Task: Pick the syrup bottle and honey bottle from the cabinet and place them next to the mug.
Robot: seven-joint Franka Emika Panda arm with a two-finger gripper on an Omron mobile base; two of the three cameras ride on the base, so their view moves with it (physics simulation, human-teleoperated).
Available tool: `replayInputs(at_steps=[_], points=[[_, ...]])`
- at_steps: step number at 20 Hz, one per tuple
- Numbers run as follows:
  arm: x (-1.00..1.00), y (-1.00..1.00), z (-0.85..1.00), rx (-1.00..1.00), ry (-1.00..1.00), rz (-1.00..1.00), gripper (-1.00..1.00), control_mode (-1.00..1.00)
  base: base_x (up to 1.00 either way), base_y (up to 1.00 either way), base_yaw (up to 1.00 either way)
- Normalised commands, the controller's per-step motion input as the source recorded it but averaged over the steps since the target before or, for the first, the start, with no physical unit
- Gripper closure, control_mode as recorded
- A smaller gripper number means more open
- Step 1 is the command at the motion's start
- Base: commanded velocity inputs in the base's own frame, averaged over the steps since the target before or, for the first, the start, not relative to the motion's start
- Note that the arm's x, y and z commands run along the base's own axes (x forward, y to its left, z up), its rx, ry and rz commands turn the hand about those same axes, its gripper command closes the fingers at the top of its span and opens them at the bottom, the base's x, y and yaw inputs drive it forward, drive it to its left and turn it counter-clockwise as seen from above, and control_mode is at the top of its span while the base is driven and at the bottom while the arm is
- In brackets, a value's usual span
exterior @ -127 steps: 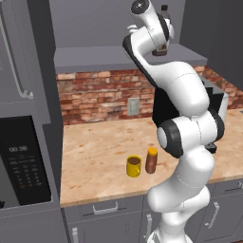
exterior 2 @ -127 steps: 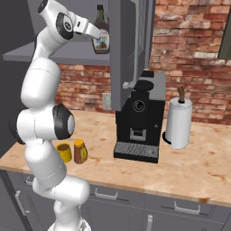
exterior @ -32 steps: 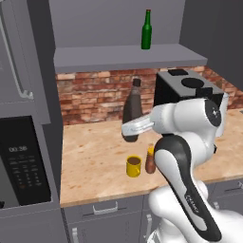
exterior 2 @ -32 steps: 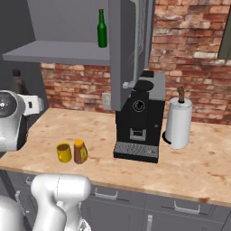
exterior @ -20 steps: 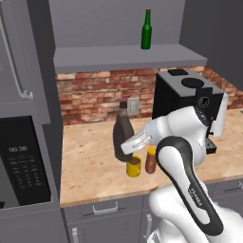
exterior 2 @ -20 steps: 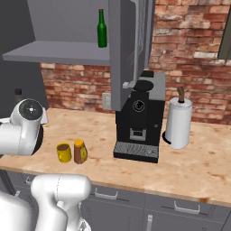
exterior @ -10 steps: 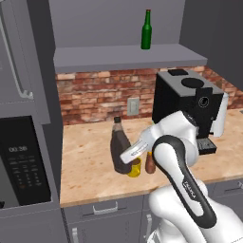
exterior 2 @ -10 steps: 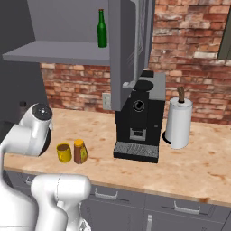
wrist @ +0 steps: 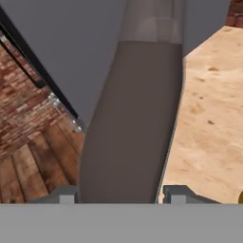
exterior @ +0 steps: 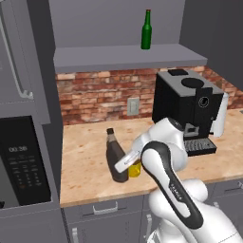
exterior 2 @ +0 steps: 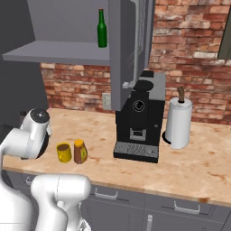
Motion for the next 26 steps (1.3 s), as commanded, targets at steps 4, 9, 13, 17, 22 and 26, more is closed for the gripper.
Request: replayInputs(at_steps=[4,9,13,17,22,26], points=[[0.03,0.05,-0.36,-0.04,-0.02,-0.03,1.00,-1.00,0.00,0.00,0.00],[0.26,0.00,-0.34,-0.01,-0.06,-0.08,1.00,-1.00,0.00,0.00,0.00],[0.39,0.00,-0.34,0.00,-0.10,-0.11,1.00,-1.00,0.00,0.00,0.00],[0.41,0.00,-0.33,0.00,-0.14,-0.11,1.00,-1.00,0.00,0.00,0.00],[0.26,0.00,-0.28,0.00,-0.13,-0.08,1.00,-1.00,0.00,0.00,0.00],[0.18,0.02,-0.17,0.00,-0.08,-0.07,1.00,-1.00,0.00,0.00,0.00]])
